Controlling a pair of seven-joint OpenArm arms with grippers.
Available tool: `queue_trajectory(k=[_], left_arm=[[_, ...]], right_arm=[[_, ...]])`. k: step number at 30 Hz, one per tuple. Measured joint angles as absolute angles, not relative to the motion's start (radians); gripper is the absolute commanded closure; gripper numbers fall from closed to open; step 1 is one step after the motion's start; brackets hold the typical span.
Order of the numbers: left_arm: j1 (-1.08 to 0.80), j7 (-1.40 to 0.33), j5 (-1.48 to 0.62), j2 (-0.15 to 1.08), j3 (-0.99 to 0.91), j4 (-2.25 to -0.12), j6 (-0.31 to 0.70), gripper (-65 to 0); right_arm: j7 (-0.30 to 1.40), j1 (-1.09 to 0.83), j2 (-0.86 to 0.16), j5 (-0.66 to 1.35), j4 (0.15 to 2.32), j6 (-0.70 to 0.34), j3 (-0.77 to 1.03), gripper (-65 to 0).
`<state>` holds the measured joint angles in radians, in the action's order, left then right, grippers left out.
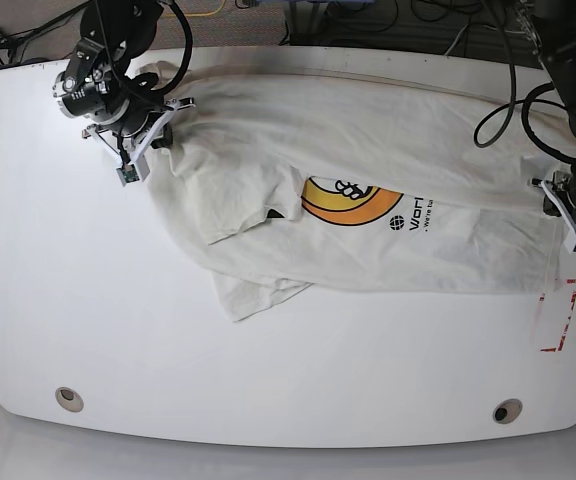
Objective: Fold the T-shirt properly
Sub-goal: 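Close the left gripper on the shirt edge, then lift the shirt with both grippers and swing it toward the table edge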
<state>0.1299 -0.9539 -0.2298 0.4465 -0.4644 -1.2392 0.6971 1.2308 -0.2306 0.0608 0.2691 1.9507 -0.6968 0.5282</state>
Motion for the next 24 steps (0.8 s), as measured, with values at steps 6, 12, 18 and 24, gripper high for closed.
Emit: queue_trajectory(k=[6, 12, 18, 24], left_arm=[[0.118, -0.971, -0.229, 0.456, -0.464, -1.241, 0.697, 0.0], [0.104, -0.974, -0.234, 0.456, -0.469, -1.329, 0.698, 0.0], [0.078, -0.988, -0.239, 0.456, -0.473, -1.469, 0.698, 0.0], [0.081, -0.997, -0.236, 0.426, -0.541, -1.594, 0.700, 0.0]], right_arm=[[1.231, -0.228, 0.061, 0.269, 1.951, -0.697, 0.528, 0.0], [1.231, -0.226, 0.060, 0.269, 1.951, -0.697, 0.525, 0.0], [1.234, -0.200, 0.055, 0.268, 1.950, -0.697, 0.531, 0.0], [1.230, -0.132, 0.023, 0.275, 1.934, -0.697, 0.529, 0.0]])
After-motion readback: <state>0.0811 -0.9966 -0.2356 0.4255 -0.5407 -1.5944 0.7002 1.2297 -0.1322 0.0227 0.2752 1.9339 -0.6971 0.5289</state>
